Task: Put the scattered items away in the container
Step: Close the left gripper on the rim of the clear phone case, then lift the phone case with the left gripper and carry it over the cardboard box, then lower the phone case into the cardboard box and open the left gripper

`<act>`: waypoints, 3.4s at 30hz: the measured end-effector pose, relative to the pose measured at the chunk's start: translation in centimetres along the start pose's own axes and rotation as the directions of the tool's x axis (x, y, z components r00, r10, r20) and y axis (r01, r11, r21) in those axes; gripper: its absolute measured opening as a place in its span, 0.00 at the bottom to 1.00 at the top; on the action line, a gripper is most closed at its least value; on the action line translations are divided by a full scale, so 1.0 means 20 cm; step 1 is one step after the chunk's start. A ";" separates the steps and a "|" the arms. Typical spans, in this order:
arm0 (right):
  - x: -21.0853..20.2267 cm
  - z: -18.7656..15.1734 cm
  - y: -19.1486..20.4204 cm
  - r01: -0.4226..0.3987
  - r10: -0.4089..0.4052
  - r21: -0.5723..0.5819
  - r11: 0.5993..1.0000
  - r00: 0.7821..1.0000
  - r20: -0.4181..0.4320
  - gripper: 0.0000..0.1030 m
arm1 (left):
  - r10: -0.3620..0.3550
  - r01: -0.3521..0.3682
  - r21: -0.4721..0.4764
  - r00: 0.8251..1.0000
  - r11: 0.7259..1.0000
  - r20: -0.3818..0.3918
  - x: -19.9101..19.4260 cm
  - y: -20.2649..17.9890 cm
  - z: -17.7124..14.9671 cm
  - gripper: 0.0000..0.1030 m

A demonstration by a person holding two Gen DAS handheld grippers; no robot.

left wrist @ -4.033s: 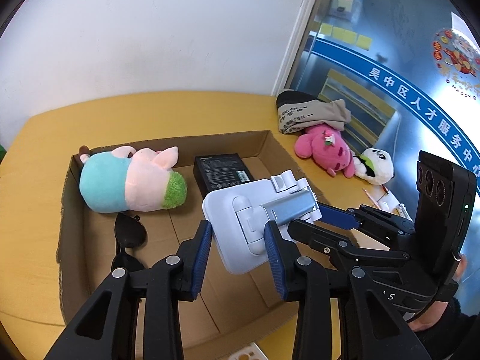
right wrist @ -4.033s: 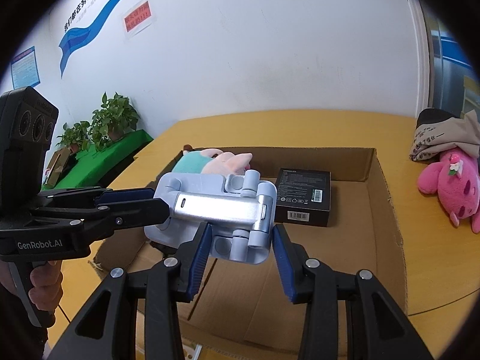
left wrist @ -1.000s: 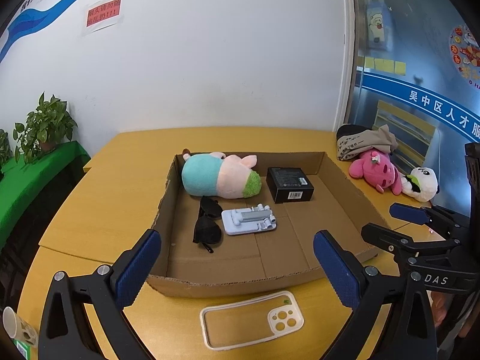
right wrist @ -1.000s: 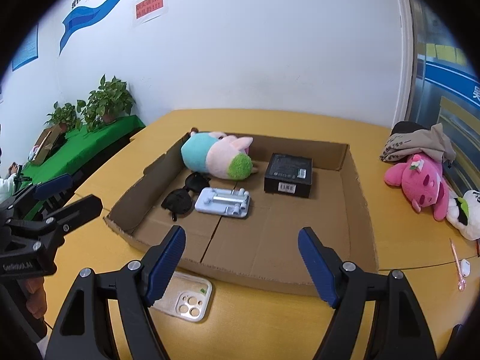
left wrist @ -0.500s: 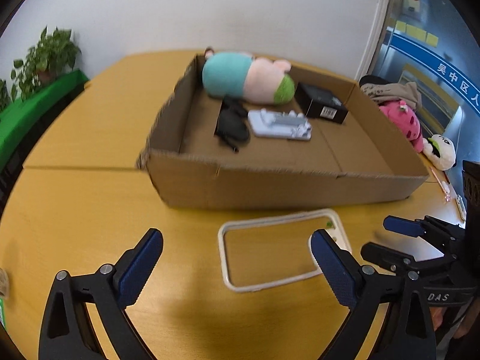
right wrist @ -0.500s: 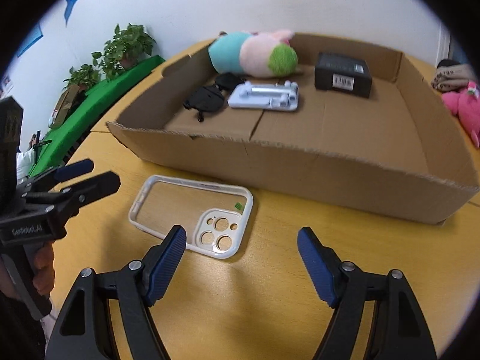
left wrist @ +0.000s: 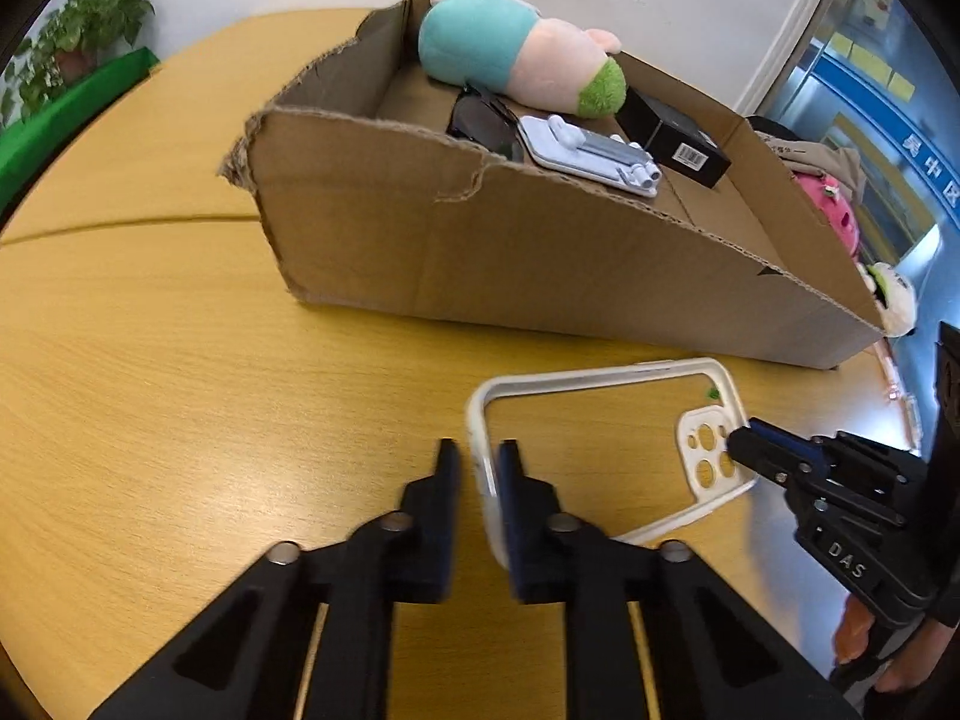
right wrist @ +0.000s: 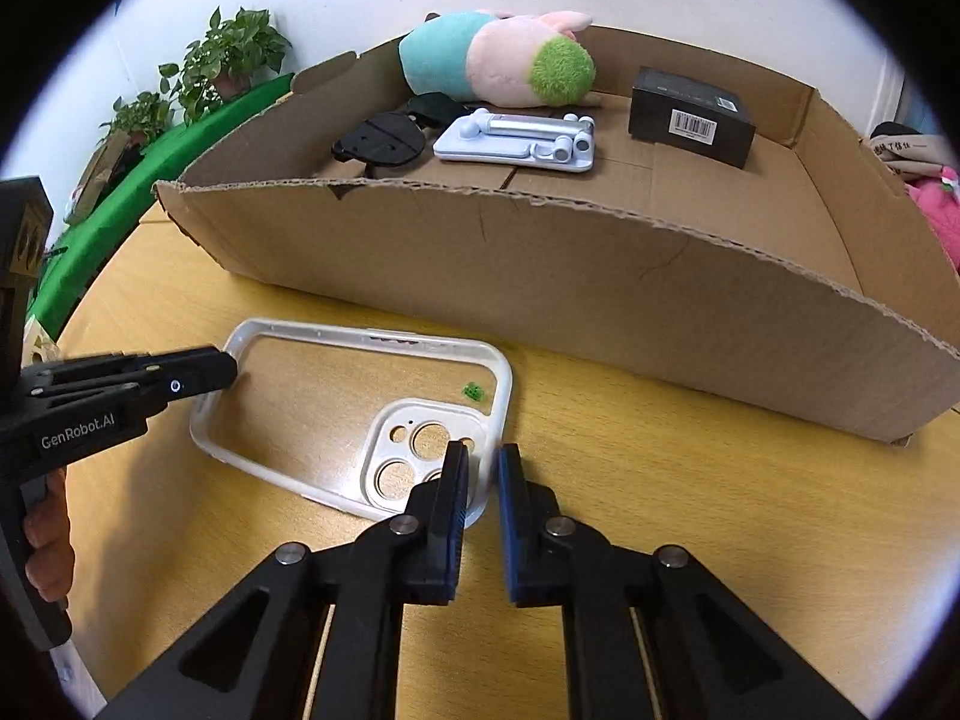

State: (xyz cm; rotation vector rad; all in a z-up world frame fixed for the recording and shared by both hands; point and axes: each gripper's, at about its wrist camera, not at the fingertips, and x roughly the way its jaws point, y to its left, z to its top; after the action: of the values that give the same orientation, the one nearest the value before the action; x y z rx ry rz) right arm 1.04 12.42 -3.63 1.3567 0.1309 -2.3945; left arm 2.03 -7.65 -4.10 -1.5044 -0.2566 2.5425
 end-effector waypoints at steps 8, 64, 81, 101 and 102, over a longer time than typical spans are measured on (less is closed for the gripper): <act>-0.03 -0.01 -0.01 -0.015 0.015 0.009 1.000 1.000 0.022 0.07 | 0.018 -0.018 0.011 1.000 1.000 0.012 -0.03 -0.02 -0.02 0.06; -0.29 0.43 -0.56 0.052 -0.093 0.199 0.979 0.974 0.206 0.07 | -0.103 0.081 0.236 0.991 0.968 0.081 -0.01 -0.53 0.70 0.06; 0.12 0.45 -0.35 0.025 -0.023 0.144 0.989 1.000 -0.020 0.07 | 0.057 -0.041 0.147 0.993 0.988 -0.105 0.25 -0.24 0.60 0.06; -0.30 0.21 -0.41 0.024 -0.072 0.143 0.989 0.938 0.340 0.75 | 0.050 -0.111 0.148 0.929 0.983 0.366 -0.22 -0.21 0.36 0.98; -0.31 0.17 -0.43 0.045 -0.097 0.156 0.987 0.935 0.342 0.75 | 0.063 -0.130 0.151 0.921 0.980 0.384 -0.22 -0.22 0.33 0.98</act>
State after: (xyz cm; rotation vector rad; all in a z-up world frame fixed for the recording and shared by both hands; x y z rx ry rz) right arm -2.02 21.31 2.42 0.9737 -0.0961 -2.7090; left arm -1.42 -4.91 3.81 -0.9797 -0.0050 2.8344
